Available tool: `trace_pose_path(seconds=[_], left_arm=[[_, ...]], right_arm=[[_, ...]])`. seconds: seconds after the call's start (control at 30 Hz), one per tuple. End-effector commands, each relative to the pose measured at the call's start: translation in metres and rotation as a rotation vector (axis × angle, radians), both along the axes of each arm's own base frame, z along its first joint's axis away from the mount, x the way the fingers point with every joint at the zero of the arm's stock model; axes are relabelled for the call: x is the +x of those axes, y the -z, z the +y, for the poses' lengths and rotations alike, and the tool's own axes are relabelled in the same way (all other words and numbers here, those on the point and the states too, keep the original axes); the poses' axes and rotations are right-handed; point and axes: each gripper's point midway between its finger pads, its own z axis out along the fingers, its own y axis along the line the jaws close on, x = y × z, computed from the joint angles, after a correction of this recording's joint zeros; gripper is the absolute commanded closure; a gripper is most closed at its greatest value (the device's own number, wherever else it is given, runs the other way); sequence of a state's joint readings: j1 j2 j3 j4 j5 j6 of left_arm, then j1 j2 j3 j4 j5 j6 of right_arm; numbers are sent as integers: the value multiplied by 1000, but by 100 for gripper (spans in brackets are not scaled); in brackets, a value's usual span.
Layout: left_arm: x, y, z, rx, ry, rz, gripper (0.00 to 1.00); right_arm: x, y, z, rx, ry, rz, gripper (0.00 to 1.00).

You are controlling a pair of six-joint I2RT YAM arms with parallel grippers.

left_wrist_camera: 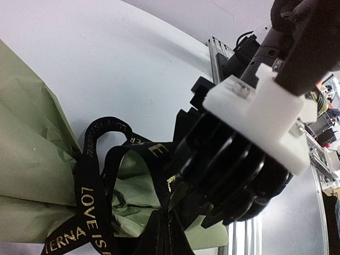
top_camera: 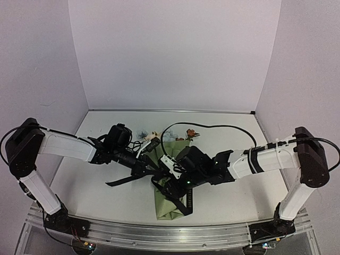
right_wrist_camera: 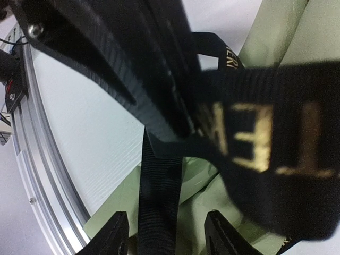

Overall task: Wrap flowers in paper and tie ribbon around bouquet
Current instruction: Cross the half-tied ribbon over the folded bouquet.

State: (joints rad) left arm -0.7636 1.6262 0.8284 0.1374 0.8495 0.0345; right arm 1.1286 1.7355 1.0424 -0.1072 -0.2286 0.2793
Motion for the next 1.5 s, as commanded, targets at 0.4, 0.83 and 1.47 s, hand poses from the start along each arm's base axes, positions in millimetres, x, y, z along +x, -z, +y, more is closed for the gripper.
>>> trace_pose_path(seconds=[0.4, 0.83, 1.47], left_arm=[[-1, -8, -2, -10, 61, 67, 99], [5, -10, -3, -19, 44, 69, 99], [11, -15, 0, -38, 11, 46, 100]], right_arm=[[-18, 16, -1, -14, -21, 109, 58], [-13, 9, -4, 8, 26, 97, 82], [-11, -4, -10, 26, 76, 101, 91]])
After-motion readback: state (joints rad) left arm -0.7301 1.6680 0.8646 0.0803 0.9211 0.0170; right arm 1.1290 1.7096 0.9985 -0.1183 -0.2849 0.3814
